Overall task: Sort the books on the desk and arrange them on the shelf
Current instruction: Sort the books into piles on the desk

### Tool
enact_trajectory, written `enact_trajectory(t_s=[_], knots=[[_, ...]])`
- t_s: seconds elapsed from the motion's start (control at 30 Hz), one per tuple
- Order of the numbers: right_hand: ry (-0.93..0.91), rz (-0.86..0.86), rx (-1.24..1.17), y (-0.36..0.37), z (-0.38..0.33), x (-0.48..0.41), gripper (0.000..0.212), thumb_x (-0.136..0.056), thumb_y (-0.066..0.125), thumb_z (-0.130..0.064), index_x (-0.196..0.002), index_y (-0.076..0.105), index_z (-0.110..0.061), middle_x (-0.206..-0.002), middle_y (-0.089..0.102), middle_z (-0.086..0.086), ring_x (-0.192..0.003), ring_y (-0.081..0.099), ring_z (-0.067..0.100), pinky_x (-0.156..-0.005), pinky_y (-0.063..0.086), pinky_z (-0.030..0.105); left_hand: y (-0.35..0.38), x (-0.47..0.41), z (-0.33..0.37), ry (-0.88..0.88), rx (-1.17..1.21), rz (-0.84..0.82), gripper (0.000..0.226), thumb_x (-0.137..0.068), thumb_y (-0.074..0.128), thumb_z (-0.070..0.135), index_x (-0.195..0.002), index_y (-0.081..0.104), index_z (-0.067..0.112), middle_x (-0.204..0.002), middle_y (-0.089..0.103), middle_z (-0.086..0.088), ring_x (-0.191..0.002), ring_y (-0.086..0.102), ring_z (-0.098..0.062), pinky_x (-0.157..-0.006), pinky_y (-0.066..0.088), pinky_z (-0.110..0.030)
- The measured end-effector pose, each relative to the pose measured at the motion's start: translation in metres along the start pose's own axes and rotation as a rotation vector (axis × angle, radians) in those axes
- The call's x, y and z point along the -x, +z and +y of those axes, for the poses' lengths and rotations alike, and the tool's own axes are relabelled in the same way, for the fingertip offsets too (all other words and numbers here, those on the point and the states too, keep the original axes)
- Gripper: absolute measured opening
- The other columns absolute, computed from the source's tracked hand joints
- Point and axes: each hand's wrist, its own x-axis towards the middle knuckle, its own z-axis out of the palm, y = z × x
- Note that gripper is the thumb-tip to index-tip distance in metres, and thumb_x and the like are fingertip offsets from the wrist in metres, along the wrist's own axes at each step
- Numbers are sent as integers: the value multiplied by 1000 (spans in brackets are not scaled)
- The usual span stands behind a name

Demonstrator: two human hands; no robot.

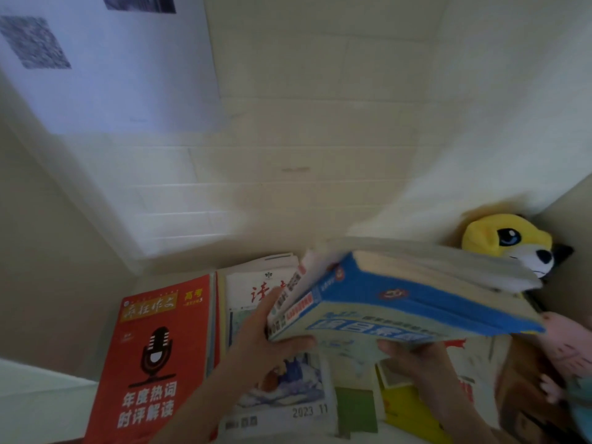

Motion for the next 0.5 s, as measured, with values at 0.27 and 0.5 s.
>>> enact_trajectory(t_s=[0.27, 0.5], knots=[[-84, -26, 96, 20, -27, 0, 52, -46, 85, -17, -93, 65, -12, -68, 72, -14, -62, 67, -1, -51, 49, 12, -5, 7, 13, 169, -28, 201, 66, -59, 89, 15, -110, 49, 28, -96, 68, 18, -85, 65, 9, -65, 52, -10], [-195, 66, 102, 30, -34, 4, 33, -81, 60, 17, -87, 60, -15, -67, 71, -21, -65, 67, -6, -53, 48, 8, -7, 17, 46, 316, 62, 319, 64, -51, 84, 28, -103, 49, 41, -94, 66, 21, -87, 64, 7, -65, 51, -10]])
